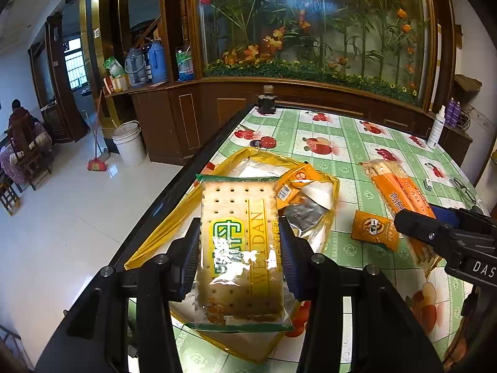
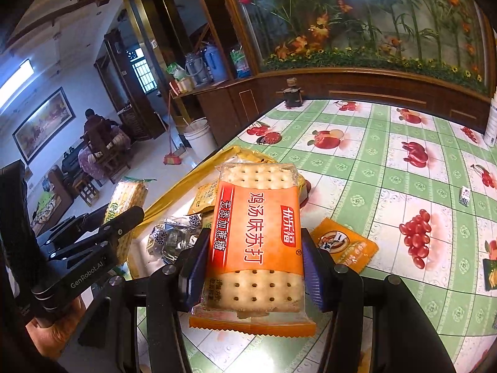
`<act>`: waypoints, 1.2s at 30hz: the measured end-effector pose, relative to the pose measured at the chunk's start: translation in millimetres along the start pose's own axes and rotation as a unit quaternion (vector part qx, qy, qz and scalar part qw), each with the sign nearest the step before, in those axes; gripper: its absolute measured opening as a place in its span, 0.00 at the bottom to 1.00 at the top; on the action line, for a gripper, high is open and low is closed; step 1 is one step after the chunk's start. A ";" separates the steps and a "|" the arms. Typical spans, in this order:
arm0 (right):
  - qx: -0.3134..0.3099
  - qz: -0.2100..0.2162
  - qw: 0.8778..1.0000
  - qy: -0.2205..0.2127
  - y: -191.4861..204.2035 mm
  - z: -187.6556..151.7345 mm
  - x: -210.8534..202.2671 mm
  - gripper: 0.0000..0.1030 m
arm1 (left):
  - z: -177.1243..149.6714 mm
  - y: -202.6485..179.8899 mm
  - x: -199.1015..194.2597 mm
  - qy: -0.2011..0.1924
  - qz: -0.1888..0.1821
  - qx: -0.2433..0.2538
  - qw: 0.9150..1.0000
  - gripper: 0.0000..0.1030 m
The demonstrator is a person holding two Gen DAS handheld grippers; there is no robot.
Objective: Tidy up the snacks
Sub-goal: 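Carry the orange cracker pack and WEIDAN crackers over the yellow tray, then lower both tools into the yellow tray and open them to release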
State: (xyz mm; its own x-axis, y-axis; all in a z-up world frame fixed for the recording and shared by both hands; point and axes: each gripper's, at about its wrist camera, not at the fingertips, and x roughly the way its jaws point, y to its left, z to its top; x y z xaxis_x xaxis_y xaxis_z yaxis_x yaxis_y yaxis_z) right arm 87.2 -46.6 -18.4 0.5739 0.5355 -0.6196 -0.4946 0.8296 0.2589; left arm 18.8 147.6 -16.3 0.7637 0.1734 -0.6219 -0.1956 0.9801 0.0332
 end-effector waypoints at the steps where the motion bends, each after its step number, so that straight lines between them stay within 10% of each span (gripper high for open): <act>1: 0.000 0.001 1.000 0.002 0.5 1.0 2.4 0.53 | -0.2 1.5 1.0 0.001 0.000 -0.001 1.000 0.44; 36: -0.013 0.026 0.999 0.043 35.0 39.9 119.0 0.53 | -25.0 37.9 55.3 0.063 0.010 -0.038 0.997 0.44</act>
State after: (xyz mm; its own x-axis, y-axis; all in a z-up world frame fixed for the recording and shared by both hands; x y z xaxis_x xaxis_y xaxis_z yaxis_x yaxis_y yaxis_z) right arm 164.2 52.4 -53.5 0.4899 0.5617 -0.6668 -0.5397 0.7960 0.2740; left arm 38.3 191.9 -69.0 0.6771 0.1756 -0.7147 -0.2600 0.9656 -0.0091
